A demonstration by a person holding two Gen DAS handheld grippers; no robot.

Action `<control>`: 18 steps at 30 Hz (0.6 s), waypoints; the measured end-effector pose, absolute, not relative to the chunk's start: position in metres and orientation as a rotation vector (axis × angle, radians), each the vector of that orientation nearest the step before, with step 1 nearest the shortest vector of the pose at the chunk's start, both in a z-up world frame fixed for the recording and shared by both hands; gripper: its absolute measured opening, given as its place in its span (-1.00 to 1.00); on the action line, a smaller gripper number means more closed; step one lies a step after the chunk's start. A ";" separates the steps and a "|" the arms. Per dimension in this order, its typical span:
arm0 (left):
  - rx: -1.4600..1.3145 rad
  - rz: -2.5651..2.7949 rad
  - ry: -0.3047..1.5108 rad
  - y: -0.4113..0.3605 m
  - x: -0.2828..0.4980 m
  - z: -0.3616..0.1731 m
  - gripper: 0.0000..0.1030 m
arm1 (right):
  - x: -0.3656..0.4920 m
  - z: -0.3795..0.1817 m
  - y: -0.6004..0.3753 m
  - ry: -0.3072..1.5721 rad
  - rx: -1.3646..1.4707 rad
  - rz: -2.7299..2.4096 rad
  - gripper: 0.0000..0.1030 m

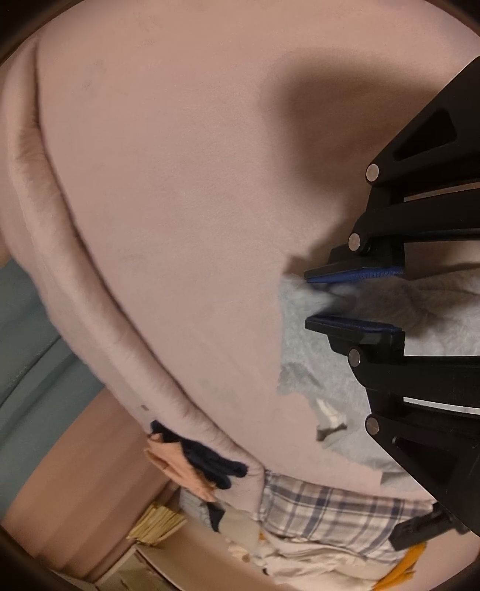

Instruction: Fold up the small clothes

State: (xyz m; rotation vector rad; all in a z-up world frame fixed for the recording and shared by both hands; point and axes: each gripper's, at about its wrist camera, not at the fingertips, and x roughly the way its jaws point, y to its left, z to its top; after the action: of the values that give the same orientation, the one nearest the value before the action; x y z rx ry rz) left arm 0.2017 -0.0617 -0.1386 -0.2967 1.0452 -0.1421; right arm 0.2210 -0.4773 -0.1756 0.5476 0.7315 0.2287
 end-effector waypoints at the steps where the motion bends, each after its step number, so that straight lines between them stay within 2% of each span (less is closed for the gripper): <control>1: -0.301 -0.144 1.046 -0.061 0.201 -0.139 -0.22 | 0.217 -0.171 -0.481 0.708 0.542 0.194 -0.63; 3: -0.310 -0.146 1.047 -0.058 0.200 -0.139 -0.22 | 0.210 -0.166 -0.493 0.683 0.561 0.146 -0.53; 8: -0.324 -0.147 1.050 -0.056 0.200 -0.139 -0.21 | 0.213 -0.178 -0.501 0.761 0.640 0.199 -0.52; 10: -0.319 -0.147 1.048 -0.056 0.199 -0.138 -0.21 | 0.216 -0.181 -0.497 0.784 0.651 0.222 -0.36; 15: -0.322 -0.151 1.054 -0.057 0.200 -0.138 -0.20 | 0.223 -0.187 -0.477 0.830 0.585 0.272 -0.36; 17: -0.324 -0.158 1.059 -0.056 0.202 -0.138 -0.19 | 0.228 -0.190 -0.471 0.839 0.541 0.254 -0.78; 18: -0.324 -0.160 1.060 -0.056 0.202 -0.139 -0.18 | 0.231 -0.188 -0.468 0.829 0.518 0.246 -0.81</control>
State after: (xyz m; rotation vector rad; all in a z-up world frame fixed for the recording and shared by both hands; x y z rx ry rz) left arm 0.2025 -0.0563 -0.1385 -0.3238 1.0603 -0.1604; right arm 0.2312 -0.4684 -0.1880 0.5184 0.8290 0.2463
